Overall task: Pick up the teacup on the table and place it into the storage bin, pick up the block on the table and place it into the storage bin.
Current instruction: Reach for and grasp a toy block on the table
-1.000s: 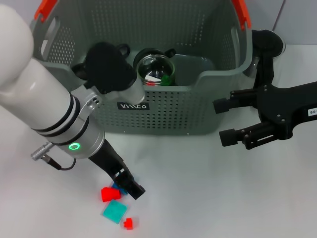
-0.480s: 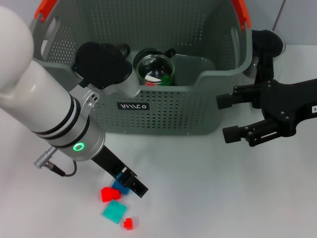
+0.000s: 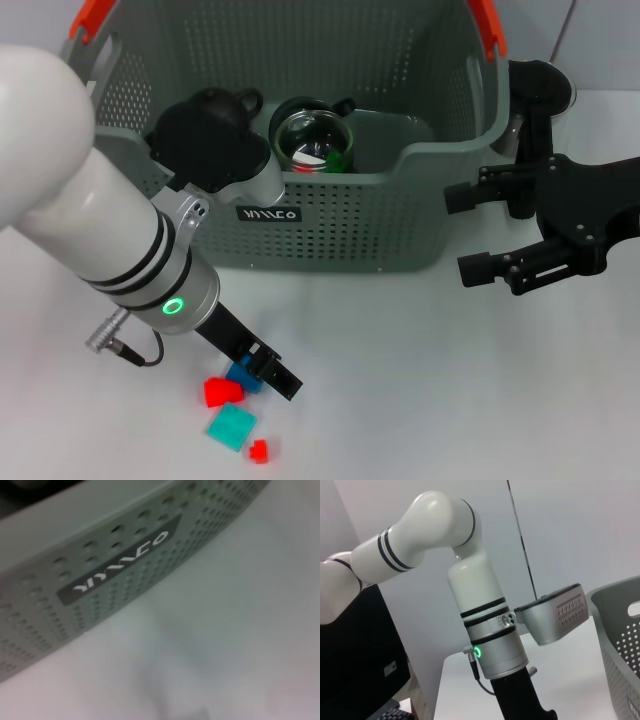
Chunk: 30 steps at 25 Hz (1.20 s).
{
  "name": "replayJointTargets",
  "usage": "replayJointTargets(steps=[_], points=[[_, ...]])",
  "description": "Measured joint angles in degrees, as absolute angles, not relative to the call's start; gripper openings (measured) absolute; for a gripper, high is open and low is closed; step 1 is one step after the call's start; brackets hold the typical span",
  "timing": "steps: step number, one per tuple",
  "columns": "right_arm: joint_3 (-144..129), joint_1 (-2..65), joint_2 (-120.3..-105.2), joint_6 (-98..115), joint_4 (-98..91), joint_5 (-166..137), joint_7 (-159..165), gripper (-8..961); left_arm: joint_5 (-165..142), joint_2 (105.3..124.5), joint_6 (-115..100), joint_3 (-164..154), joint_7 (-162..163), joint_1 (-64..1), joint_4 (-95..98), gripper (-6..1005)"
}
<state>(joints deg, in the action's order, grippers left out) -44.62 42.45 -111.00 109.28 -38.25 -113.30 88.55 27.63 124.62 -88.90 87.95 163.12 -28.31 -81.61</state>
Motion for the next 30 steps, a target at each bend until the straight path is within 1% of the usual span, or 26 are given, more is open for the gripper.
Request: replayJointTargets(steps=[13,30], points=[[-44.7,42.27,-111.0,110.79,-39.46,-113.47,87.1,941,22.15,124.64,-86.5,82.87,170.24,-28.43,-81.46,962],[-44.55,42.19,-110.78,111.8,-40.08,-113.55,86.2,941,22.23,124.8,-83.5,82.79,170.68,-28.3,-78.96,961]])
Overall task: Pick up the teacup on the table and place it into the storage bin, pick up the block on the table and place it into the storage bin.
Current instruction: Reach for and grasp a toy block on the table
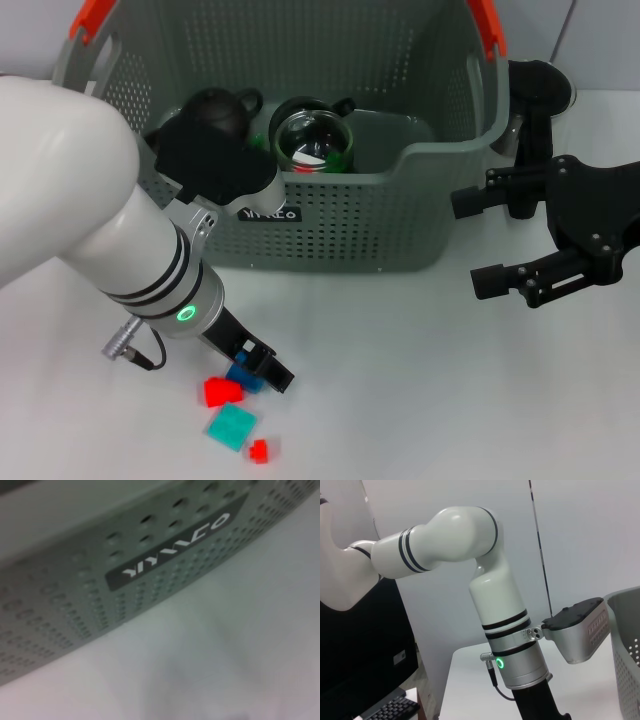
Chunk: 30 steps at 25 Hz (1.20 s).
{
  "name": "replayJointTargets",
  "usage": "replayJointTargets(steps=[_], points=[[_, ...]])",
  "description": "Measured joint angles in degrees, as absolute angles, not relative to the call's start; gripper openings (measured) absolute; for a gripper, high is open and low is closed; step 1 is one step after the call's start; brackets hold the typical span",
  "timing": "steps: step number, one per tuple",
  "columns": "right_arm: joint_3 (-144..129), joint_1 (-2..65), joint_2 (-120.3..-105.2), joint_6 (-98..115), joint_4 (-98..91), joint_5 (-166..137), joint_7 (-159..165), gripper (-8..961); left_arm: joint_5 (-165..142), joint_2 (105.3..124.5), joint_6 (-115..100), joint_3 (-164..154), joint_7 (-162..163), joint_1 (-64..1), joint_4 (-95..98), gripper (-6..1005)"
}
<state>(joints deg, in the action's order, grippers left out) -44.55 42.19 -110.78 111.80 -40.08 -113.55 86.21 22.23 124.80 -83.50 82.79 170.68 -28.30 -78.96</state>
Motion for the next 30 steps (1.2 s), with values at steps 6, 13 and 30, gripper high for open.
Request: replayJointTargets(steps=[6,13,30], points=[[-44.55,42.19,-110.75,111.62,-40.08,-113.41,86.11,940,22.03,124.81,-83.32,82.71,170.69,-28.61,-78.1,962],[-44.55,42.19,-110.74,111.48,-40.08,-113.3,85.68,941,21.86,124.81,-82.83,82.69,170.68,-28.82,-77.11,961],[-44.25,42.1,-110.74,111.5,-40.08,-113.28,85.52,941,21.31,124.81,-82.63,82.03,170.68,-29.23,-76.43,675]])
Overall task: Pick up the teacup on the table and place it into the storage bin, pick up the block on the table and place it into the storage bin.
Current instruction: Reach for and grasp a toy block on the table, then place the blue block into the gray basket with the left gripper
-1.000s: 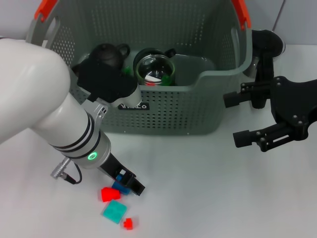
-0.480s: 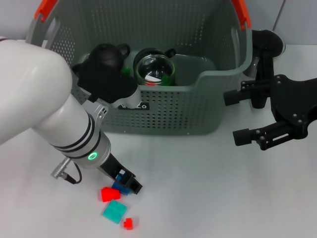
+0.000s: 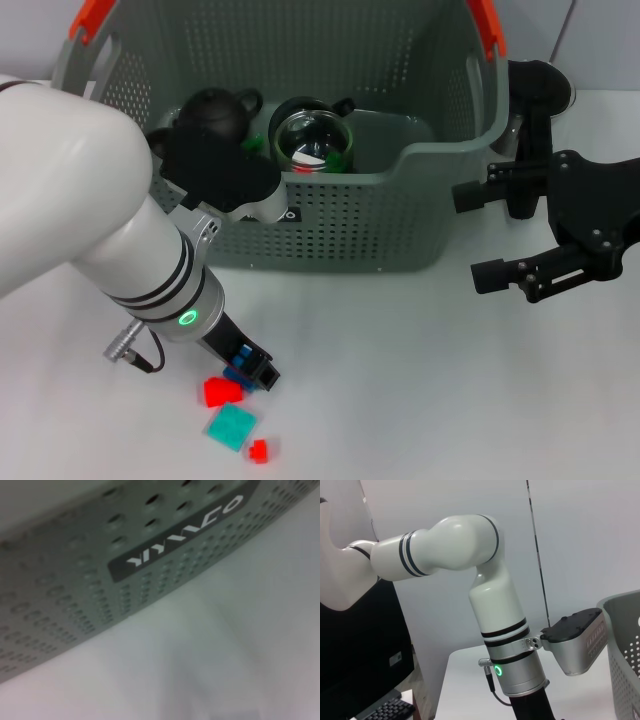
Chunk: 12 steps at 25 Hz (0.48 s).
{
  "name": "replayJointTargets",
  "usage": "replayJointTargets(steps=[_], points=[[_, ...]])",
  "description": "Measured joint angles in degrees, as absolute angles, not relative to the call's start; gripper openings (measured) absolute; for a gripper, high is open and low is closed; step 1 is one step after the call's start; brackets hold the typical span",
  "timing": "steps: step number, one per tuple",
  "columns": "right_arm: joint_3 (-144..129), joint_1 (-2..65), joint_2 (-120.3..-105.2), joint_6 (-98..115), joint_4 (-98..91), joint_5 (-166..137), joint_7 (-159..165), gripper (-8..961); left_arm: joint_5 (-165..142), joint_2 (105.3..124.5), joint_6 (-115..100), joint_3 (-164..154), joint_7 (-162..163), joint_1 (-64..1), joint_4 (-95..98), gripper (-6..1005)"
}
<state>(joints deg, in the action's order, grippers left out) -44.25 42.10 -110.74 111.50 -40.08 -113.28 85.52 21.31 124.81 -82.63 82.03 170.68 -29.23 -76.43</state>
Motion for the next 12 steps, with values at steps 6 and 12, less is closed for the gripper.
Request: replayJointTargets(steps=[6,12], points=[[-43.67,41.99,-110.82,111.64,-40.08,-113.29,85.52,940,20.78,124.79,-82.94,81.81,170.68,-29.5,-76.46,633],[-43.07,41.71,-110.82,111.85,-40.08,-113.29,85.52,940,20.78,124.63,-83.43,82.06,170.65,-29.71,-76.89,514]])
